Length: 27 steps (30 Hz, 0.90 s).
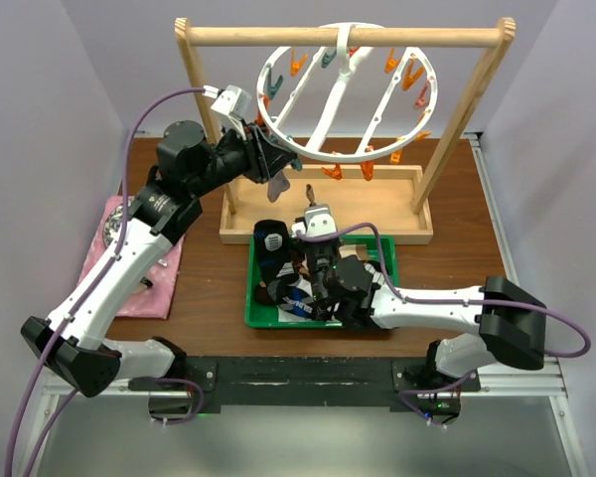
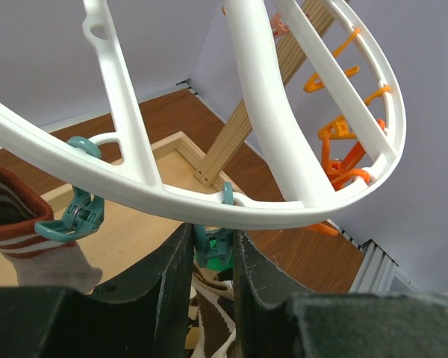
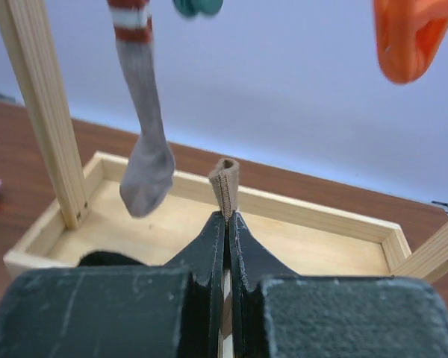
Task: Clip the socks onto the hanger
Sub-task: Pick up the sock from the bin, then clamp the sock onto the hanger.
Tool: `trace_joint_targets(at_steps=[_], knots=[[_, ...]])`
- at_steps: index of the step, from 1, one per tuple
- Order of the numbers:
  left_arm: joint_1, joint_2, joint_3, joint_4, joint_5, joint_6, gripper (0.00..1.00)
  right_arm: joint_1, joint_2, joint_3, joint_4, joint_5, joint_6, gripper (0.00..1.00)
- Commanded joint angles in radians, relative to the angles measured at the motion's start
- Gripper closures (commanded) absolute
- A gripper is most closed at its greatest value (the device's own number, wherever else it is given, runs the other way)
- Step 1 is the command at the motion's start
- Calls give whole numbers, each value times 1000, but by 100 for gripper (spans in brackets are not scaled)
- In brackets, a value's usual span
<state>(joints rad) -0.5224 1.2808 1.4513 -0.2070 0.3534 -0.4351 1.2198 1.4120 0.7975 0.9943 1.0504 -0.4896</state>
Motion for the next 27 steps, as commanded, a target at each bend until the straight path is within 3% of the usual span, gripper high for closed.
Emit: trace_joint_targets(at_steps=[1, 7, 27], knots=[[-27, 12, 66, -11, -66, -19, 100, -34, -13, 65, 276, -13, -28, 100], [-53, 23, 95, -20, -102, -22, 100, -88, -111, 81, 3, -179, 261, 100], [-79, 60, 133, -40, -146, -44, 100, -89, -94, 120, -52, -248, 192, 100]])
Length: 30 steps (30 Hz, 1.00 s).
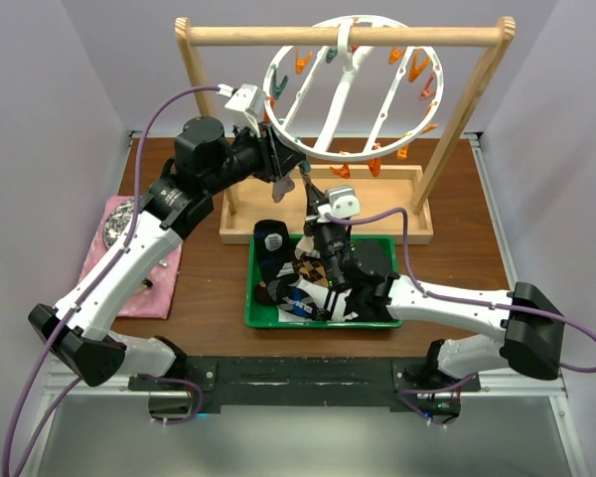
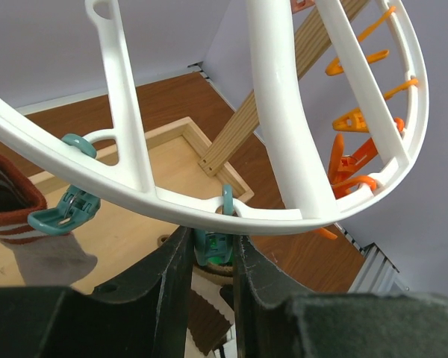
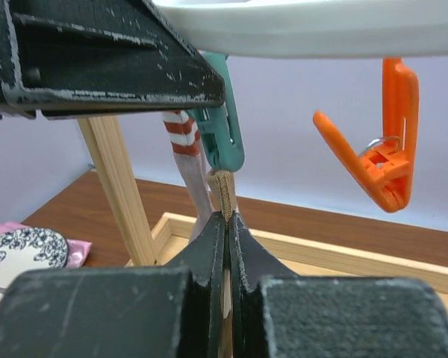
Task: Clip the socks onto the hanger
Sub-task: Clamp the sock onto the hanger.
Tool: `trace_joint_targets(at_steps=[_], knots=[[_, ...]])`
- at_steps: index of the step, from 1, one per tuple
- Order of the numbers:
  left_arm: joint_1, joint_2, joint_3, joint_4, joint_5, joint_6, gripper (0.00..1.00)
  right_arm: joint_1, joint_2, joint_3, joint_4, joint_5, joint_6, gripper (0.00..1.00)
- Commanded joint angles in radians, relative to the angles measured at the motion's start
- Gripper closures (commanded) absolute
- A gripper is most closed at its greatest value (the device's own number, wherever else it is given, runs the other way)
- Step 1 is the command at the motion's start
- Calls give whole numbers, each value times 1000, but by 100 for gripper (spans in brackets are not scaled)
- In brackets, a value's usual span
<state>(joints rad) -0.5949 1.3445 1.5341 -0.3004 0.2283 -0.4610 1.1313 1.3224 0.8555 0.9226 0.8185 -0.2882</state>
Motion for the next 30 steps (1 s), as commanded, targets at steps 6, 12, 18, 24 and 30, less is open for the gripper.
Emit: trace_joint_targets(at_steps=[6, 12, 18, 24, 30], knots=[[-9, -1, 52, 55, -26, -15, 100, -1, 8, 73, 10, -25, -31, 100], [-13, -2, 49, 60, -21, -13, 100, 1, 17, 80, 4, -28, -43, 100], [-19, -2, 46, 66, -17, -4, 100, -1, 31, 114, 15, -42, -77, 100], [-20, -5, 44, 63, -20, 2, 100, 1, 37, 131, 15, -53, -98, 100], [-20, -7, 38, 70, -15, 10, 100, 1, 23, 116, -10, -51, -85, 100]])
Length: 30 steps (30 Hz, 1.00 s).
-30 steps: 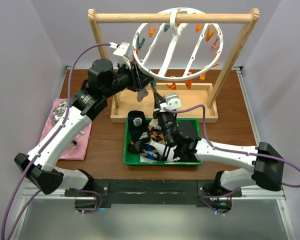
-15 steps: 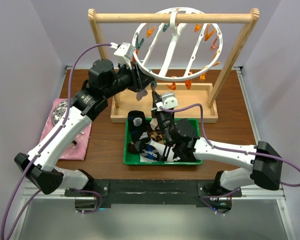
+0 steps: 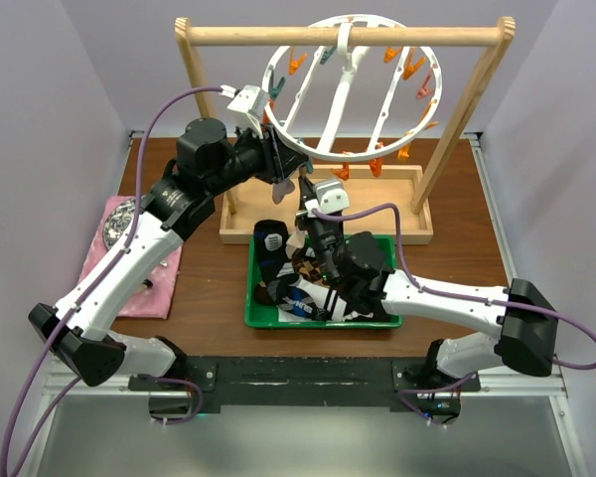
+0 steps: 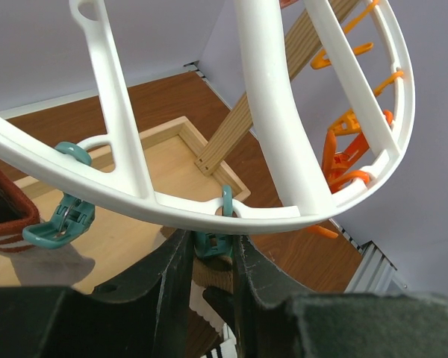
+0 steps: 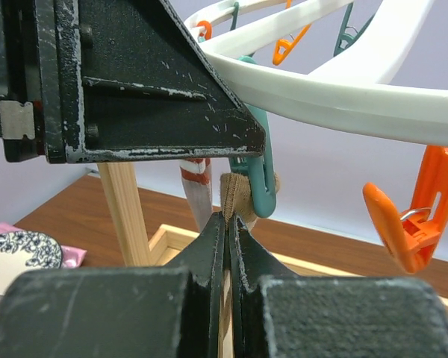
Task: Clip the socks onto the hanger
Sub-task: Clamp the sock onto the hanger.
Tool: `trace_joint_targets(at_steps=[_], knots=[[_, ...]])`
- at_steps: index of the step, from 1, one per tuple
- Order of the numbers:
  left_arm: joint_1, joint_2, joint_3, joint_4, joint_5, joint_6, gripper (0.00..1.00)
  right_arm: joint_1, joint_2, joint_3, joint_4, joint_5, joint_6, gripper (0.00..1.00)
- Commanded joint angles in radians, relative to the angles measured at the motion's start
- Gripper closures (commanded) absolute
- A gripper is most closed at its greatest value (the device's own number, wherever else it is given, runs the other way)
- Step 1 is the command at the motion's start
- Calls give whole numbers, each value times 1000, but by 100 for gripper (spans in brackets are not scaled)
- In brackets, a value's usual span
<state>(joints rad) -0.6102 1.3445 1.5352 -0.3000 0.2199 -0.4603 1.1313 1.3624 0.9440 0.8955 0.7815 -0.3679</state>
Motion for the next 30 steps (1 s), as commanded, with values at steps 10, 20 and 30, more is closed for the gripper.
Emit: trace_joint_targets(at_steps=[10, 20, 30], knots=[[-3, -22, 37, 62, -25, 12, 66, -2, -20, 32, 3, -22, -16, 100], [-3, -33, 37, 59, -30, 15, 33, -4, -37, 30, -13, -24, -12, 100], [23, -48, 19, 71, -37, 18, 8, -10, -23, 58, -53, -62, 10, 95]])
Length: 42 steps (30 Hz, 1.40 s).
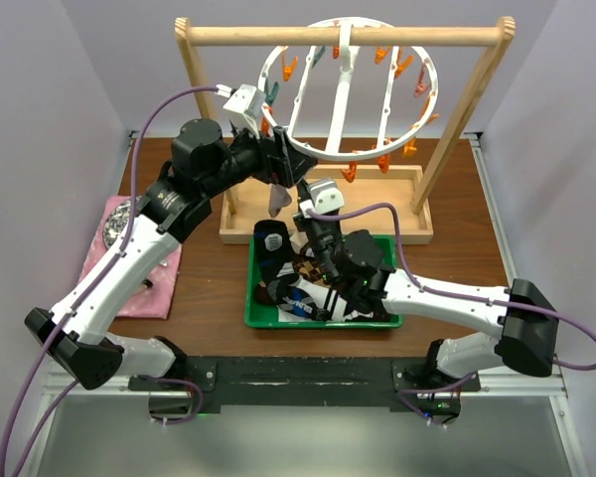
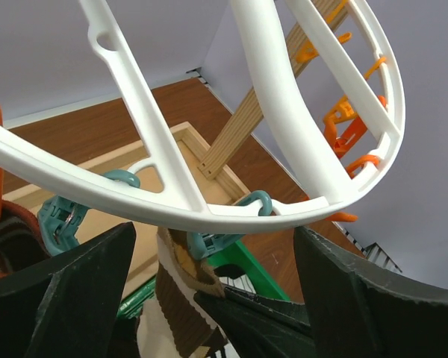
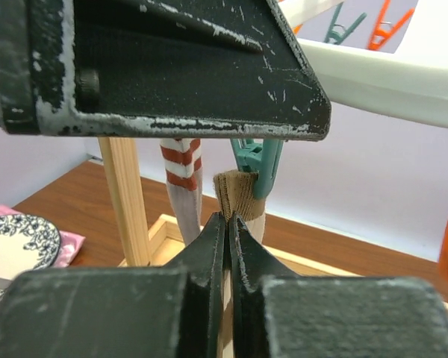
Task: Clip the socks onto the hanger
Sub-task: Clamp the sock onto the hanger, then open the clamp at the hanger.
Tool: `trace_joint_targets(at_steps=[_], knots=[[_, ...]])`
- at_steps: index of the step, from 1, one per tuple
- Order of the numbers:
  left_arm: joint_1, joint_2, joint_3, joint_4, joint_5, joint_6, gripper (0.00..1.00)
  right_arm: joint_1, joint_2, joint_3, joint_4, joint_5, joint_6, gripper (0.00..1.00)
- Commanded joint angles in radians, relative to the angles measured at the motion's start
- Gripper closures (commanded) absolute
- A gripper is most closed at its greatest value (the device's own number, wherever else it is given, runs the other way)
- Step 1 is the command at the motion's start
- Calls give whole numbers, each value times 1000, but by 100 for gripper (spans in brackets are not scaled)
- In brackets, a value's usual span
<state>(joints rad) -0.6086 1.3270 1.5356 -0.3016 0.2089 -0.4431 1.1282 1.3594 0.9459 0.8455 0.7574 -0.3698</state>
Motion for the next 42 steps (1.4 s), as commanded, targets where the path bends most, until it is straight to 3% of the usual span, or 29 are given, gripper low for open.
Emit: trace_joint_targets(at_steps=[1, 2, 4, 5, 6, 9, 14, 22, 27, 35, 40, 42], knots=[[27, -32, 14, 73, -26, 1, 8, -5, -19, 68, -14, -49, 22, 91], [32, -31, 14, 75, -26, 3, 8, -7, -14, 77, -41, -62, 28, 83], [41, -37, 8, 76, -23, 1, 8, -7, 1, 108, -75, -99, 46, 47], [44, -38, 6, 81, -23, 0, 7, -7, 4, 119, -123, -111, 52, 37], [49, -43, 5, 79, -25, 0, 7, -4, 3, 126, -144, -128, 57, 22], [59, -45, 1, 76, -26, 6, 7, 16, -54, 125, -203, -133, 46, 7], [76, -45, -22, 85, -25, 21, 7, 30, -256, 145, -442, -148, 75, 5], [92, -127, 9, 3, 4, 140, 5, 33, -479, 214, -776, -103, 207, 14], [104, -160, -18, -25, -75, 216, 1, 33, -503, 203, -747, 95, 151, 14], [144, -137, -5, 4, -26, 139, 1, 33, -431, 203, -744, 215, 137, 14], [144, -158, 9, 28, 140, 71, 0, 31, -473, 88, -657, 161, 154, 22], [142, -166, -28, 65, 349, 12, 0, 31, -474, 68, -645, 158, 146, 23]])
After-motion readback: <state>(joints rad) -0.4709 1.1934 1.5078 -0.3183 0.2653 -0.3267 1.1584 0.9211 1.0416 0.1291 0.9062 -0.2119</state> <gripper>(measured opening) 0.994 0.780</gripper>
